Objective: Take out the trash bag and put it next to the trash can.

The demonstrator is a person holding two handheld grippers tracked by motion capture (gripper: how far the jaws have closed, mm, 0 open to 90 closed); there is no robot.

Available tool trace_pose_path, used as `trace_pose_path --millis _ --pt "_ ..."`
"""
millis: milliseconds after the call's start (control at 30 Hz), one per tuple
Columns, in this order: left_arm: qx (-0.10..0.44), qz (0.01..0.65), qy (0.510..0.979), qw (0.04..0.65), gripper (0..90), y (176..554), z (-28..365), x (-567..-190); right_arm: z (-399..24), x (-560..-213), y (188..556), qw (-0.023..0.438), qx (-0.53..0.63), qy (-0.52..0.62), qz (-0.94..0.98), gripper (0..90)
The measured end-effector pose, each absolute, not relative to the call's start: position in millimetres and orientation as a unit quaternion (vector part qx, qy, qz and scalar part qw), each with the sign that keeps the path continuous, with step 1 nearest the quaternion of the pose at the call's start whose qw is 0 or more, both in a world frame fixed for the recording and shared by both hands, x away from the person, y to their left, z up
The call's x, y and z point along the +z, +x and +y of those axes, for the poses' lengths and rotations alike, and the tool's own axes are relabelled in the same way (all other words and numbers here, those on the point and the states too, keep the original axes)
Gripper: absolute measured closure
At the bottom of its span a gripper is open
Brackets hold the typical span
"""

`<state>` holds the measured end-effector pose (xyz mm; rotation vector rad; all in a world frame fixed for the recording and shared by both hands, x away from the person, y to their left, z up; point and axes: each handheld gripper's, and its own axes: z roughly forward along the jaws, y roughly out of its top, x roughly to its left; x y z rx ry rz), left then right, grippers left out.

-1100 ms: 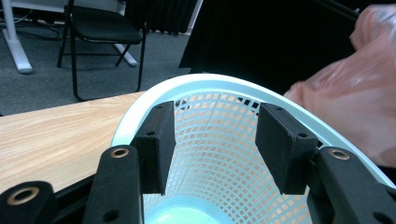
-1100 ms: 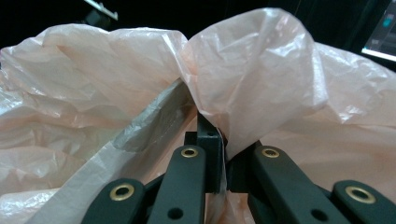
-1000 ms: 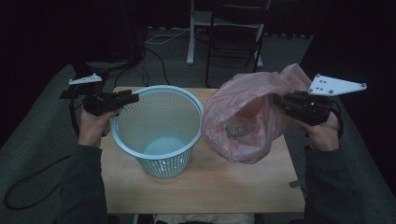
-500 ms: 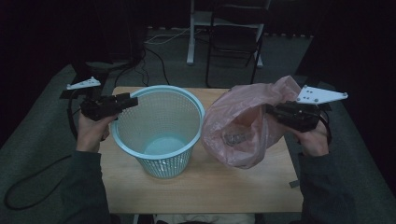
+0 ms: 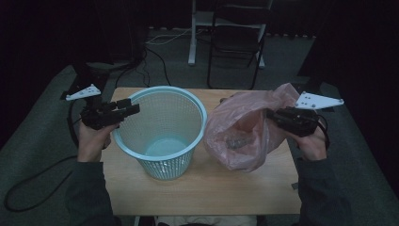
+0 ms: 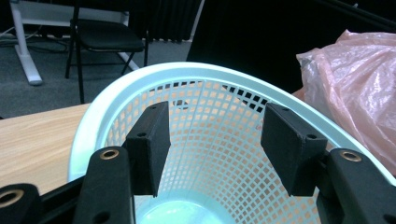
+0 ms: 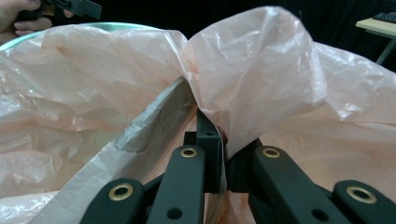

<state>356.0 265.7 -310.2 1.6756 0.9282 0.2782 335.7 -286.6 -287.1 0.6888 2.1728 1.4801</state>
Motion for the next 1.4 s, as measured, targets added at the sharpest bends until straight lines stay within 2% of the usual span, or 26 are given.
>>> trace_pose_path --millis 833,1400 --pt "0.115 0.394 0.710 0.572 41.7 346 271 -314 -287 -338 352 0.170 0.541 0.277 0.776 86.2" --pt "0.112 0.396 0.711 0.570 41.7 347 274 -317 -280 -356 362 0.149 0.530 0.281 0.786 86.0"
